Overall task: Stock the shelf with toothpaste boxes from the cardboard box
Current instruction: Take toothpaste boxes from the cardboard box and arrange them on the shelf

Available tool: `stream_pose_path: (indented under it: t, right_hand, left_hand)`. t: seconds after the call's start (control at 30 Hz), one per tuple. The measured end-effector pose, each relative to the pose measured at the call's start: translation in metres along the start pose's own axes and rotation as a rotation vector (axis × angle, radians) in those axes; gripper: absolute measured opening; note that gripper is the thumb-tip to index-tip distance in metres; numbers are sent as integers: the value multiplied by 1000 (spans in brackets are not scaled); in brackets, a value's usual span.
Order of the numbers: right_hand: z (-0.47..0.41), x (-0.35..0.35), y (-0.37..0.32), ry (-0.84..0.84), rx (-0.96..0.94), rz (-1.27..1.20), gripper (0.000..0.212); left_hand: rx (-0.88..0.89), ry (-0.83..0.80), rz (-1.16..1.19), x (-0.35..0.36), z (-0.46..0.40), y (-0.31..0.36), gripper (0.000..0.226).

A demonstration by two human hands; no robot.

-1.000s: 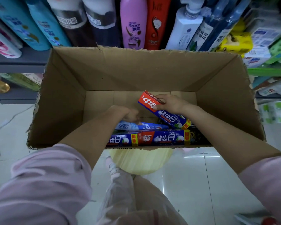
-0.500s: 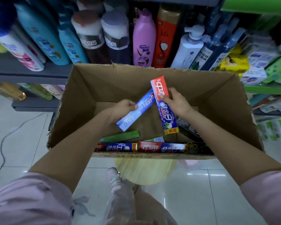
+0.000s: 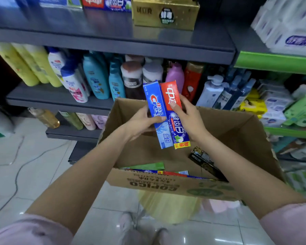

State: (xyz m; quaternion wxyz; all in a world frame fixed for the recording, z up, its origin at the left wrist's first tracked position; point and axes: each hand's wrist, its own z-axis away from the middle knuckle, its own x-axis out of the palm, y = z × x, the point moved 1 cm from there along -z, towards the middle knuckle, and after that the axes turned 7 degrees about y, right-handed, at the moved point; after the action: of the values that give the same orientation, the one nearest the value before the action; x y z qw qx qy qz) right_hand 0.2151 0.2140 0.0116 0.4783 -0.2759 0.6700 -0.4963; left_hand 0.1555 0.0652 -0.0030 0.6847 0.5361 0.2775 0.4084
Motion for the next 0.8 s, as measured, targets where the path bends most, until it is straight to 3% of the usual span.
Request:
stream_pose_path:
  t: [0.23, 0.4, 0.5, 0.6, 0.8]
  right_hand:
    - [-23, 26, -108, 54, -268, 152, 57]
    - [-61, 65, -190, 107, -418, 354, 48]
    - [-93, 97, -241, 149, -516, 594, 47]
    - [-132, 137, -277, 152, -559, 817, 47]
    - [-222, 204, -314, 247, -558, 1266, 37]
  left_hand:
    - [356, 428, -36, -57, 10, 88, 29]
    - [503, 588, -6, -132, 12, 147, 30]
    - [525, 693, -132, -190, 4, 182, 30]
    - [529, 737, -330, -243, -12, 211, 32]
    - [552, 645, -540, -330, -59, 262, 34]
